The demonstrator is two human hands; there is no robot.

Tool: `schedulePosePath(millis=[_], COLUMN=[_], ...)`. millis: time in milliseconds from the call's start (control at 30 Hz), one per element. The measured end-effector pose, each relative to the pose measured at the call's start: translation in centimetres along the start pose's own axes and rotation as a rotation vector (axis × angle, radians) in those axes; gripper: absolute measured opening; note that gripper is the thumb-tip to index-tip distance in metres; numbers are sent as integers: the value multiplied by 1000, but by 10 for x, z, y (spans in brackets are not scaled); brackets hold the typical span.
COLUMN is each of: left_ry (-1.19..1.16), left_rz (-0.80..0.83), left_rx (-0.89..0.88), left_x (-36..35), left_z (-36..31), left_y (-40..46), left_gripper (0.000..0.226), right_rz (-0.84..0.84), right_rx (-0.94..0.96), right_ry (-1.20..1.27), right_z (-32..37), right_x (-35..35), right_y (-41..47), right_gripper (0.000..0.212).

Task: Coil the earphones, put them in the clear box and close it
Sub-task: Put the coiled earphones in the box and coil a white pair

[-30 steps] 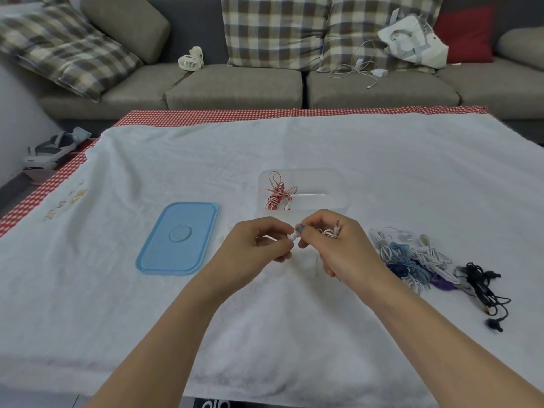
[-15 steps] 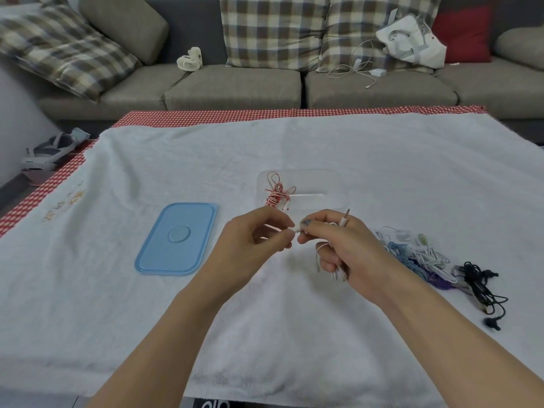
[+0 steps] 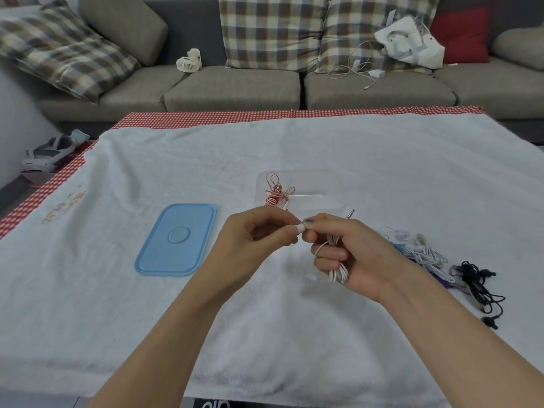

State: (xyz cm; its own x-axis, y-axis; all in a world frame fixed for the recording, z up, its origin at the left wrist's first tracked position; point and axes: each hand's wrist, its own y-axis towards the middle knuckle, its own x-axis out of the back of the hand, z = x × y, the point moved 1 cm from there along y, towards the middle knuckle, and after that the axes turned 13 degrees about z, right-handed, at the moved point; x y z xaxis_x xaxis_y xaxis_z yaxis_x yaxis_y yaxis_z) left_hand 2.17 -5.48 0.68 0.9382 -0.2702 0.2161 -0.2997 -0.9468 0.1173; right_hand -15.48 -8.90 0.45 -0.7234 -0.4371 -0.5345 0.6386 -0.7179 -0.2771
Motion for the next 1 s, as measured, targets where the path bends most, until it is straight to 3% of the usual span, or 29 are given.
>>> schedulePosePath(millis=[233, 333, 400, 500, 600, 1000], left_ry=[-157, -80, -10, 0, 1, 64], left_rz=[4, 39, 96, 183, 202, 289], left_rx=[91, 175, 243, 276, 283, 337], left_x=[0, -2, -4, -8, -9, -10], left_z=[5, 10, 13, 17, 19, 23], left_y=[3, 3, 3, 3, 3, 5], left_gripper=[17, 21, 17, 12, 7, 23], right_rz=[1, -15, -26, -66, -111, -124], right_rx=[10, 15, 34, 95, 159, 183], right_ry=[136, 223, 253, 202, 141, 147], right_z=[-1, -2, -3, -5, -6, -8], right_x=[-3, -3, -4, -4, -4, 1], right_y=[2, 3, 5, 9, 10, 16], right_gripper=[16, 26, 17, 11, 20, 26])
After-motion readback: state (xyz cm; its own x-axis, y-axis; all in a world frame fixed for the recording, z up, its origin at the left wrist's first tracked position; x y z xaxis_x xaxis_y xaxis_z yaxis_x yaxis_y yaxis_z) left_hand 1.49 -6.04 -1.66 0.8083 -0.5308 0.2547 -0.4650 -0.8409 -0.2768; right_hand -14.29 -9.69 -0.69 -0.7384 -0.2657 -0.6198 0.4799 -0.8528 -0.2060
